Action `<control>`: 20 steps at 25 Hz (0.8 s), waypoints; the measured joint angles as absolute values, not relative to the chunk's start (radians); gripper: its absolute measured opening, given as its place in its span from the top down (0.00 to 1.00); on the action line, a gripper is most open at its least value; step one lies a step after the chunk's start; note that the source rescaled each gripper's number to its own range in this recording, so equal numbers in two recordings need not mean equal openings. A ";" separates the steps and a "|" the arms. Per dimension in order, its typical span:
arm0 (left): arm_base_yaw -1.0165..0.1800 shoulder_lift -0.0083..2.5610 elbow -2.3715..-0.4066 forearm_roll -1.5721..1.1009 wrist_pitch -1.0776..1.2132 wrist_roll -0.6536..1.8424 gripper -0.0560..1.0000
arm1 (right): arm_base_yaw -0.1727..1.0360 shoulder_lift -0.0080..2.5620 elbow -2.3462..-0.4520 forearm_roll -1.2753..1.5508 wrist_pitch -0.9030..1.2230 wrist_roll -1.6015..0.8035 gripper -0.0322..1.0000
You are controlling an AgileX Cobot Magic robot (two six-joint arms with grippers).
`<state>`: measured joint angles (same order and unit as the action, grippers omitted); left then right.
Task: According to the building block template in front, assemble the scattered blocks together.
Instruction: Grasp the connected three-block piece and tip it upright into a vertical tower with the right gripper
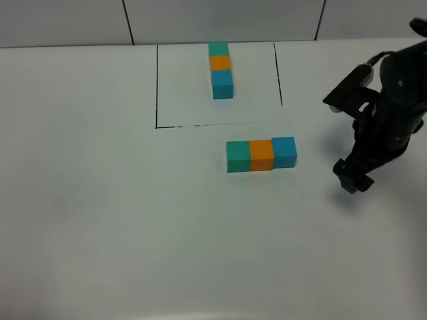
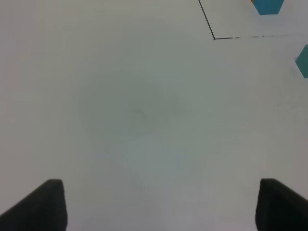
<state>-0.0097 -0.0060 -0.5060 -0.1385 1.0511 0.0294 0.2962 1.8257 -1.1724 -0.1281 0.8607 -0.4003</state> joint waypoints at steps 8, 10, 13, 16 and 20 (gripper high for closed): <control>-0.010 -0.006 -0.506 -0.139 1.051 0.030 0.22 | 0.376 1.969 -1.452 -0.058 0.958 -0.687 0.01; -0.010 -0.006 -0.506 -0.139 1.051 0.030 0.22 | 0.395 2.013 -1.502 -0.022 0.966 -0.739 0.01; -0.010 -0.006 -0.506 -0.139 1.051 0.030 0.22 | 0.421 2.069 -1.557 0.012 0.968 -0.791 0.01; -0.010 -0.006 -0.506 -0.139 1.051 0.030 0.22 | 0.442 2.117 -1.600 0.015 0.975 -0.813 0.01; -0.010 -0.006 -0.506 -0.139 1.051 0.030 0.22 | 0.467 2.158 -1.635 0.015 0.985 -0.828 0.01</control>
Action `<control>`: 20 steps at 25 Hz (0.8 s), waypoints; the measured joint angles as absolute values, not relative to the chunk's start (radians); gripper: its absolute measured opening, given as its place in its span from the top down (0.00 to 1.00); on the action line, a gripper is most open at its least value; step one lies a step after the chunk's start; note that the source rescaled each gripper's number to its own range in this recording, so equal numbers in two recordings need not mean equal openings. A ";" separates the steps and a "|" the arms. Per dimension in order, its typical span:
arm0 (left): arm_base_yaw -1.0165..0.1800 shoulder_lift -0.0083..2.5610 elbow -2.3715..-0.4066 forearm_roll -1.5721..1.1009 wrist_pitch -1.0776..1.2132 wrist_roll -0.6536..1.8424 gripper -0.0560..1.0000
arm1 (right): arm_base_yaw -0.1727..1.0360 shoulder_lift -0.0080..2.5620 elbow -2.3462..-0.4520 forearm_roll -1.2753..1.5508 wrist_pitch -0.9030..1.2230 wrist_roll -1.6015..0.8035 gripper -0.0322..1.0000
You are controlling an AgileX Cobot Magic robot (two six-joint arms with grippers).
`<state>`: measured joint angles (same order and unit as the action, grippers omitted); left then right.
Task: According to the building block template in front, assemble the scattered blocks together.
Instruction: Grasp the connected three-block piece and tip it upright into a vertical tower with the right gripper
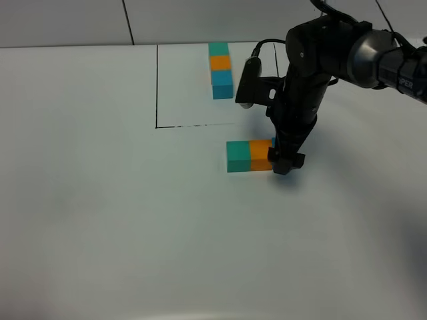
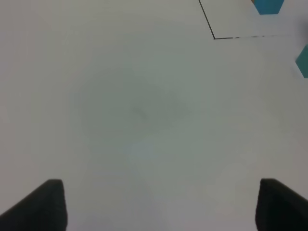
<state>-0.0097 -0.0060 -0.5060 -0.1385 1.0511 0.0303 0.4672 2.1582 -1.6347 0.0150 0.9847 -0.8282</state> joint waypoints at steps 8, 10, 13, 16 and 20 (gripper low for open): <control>-0.010 -0.006 -0.506 -0.139 1.051 0.030 0.22 | 0.495 2.176 -1.644 0.028 0.944 -0.871 0.02; -0.010 -0.006 -0.506 -0.139 1.051 0.030 0.22 | 0.496 2.194 -1.644 0.033 0.936 -0.874 0.04; -0.010 -0.006 -0.506 -0.139 1.051 0.030 0.22 | 0.504 2.226 -1.644 0.035 0.914 -0.874 0.10; -0.010 -0.006 -0.506 -0.139 1.051 0.029 0.22 | 0.516 2.235 -1.644 0.039 0.884 -0.874 0.20; -0.010 -0.006 -0.506 -0.139 1.051 0.029 0.22 | 0.528 2.235 -1.644 0.046 0.868 -0.873 0.44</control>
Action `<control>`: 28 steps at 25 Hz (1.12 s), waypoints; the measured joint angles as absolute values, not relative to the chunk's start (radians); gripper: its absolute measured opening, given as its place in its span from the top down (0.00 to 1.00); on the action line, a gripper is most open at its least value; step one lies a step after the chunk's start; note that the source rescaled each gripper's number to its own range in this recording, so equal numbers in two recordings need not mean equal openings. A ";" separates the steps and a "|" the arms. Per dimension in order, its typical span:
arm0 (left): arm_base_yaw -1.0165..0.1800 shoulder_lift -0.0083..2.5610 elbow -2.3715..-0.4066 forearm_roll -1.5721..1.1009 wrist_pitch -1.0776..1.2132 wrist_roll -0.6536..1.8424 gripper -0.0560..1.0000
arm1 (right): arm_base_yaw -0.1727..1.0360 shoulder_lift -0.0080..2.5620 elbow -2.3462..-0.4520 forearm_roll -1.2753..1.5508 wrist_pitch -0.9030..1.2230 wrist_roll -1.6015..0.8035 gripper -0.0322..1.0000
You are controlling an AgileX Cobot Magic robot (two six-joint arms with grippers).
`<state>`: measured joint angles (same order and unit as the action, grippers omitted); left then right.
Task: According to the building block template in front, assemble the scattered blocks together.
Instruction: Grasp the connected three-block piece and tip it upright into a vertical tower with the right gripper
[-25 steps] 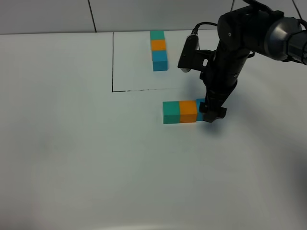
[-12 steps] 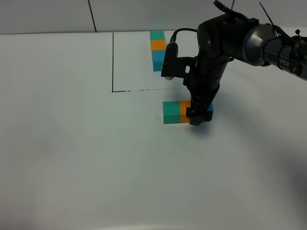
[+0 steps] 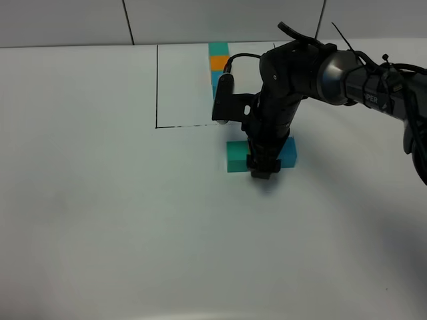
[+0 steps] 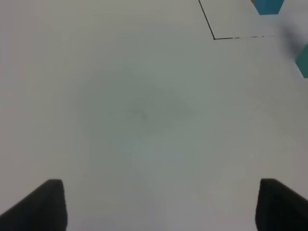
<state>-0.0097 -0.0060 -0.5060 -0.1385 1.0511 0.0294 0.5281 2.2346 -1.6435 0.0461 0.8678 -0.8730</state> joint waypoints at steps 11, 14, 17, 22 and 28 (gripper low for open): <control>-0.010 -0.006 -0.506 -0.139 1.051 0.029 0.22 | 0.533 2.235 -1.644 0.045 0.859 -0.746 0.94; -0.010 -0.006 -0.506 -0.139 1.051 0.029 0.22 | 0.543 2.221 -1.644 0.037 0.861 -0.569 0.94; -0.010 -0.006 -0.506 -0.139 1.051 0.029 0.22 | 0.571 2.191 -1.667 0.034 0.892 -0.281 0.94; -0.010 -0.006 -0.506 -0.139 1.051 0.029 0.22 | 0.618 2.181 -1.695 0.015 0.978 0.182 0.94; -0.010 -0.006 -0.506 -0.139 1.051 0.029 0.22 | 0.632 2.211 -1.696 0.012 0.939 0.421 0.94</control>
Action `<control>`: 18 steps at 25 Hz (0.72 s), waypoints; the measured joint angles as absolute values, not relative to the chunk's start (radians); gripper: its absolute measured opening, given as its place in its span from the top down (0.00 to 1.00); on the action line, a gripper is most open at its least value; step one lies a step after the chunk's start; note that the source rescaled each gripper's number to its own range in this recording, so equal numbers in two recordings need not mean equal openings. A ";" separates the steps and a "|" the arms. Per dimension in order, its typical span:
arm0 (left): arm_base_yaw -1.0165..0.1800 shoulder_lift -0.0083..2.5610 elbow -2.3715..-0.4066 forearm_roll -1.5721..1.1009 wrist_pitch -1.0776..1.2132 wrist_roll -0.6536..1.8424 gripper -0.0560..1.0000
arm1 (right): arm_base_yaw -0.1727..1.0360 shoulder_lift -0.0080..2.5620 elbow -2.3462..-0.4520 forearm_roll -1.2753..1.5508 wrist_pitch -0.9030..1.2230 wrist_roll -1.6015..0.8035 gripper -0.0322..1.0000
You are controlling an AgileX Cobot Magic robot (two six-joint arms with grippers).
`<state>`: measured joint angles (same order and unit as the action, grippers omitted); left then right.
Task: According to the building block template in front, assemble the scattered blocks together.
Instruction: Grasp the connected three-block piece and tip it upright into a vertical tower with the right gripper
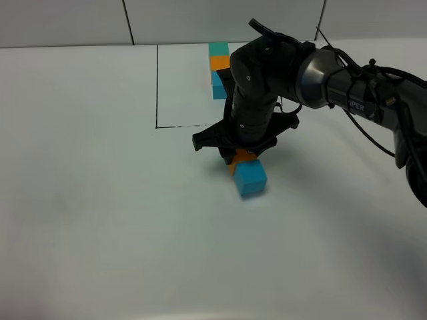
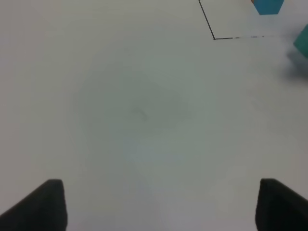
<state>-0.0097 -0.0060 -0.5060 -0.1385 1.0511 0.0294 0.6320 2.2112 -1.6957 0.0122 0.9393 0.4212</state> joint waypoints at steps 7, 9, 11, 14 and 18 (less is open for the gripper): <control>-0.010 -0.006 -0.506 -0.139 1.051 0.029 0.22 | 0.632 2.265 -1.702 0.051 0.925 0.541 0.94; -0.010 -0.006 -0.506 -0.139 1.051 0.029 0.22 | 0.632 2.265 -1.703 0.050 0.924 0.571 0.94; -0.010 -0.006 -0.506 -0.139 1.051 0.029 0.22 | 0.633 2.265 -1.703 0.045 0.921 0.594 0.94; -0.010 -0.006 -0.506 -0.139 1.051 0.029 0.22 | 0.634 2.266 -1.703 0.026 0.921 0.617 0.94; -0.010 -0.006 -0.506 -0.139 1.051 0.029 0.22 | 0.634 2.271 -1.706 0.009 0.929 0.629 0.94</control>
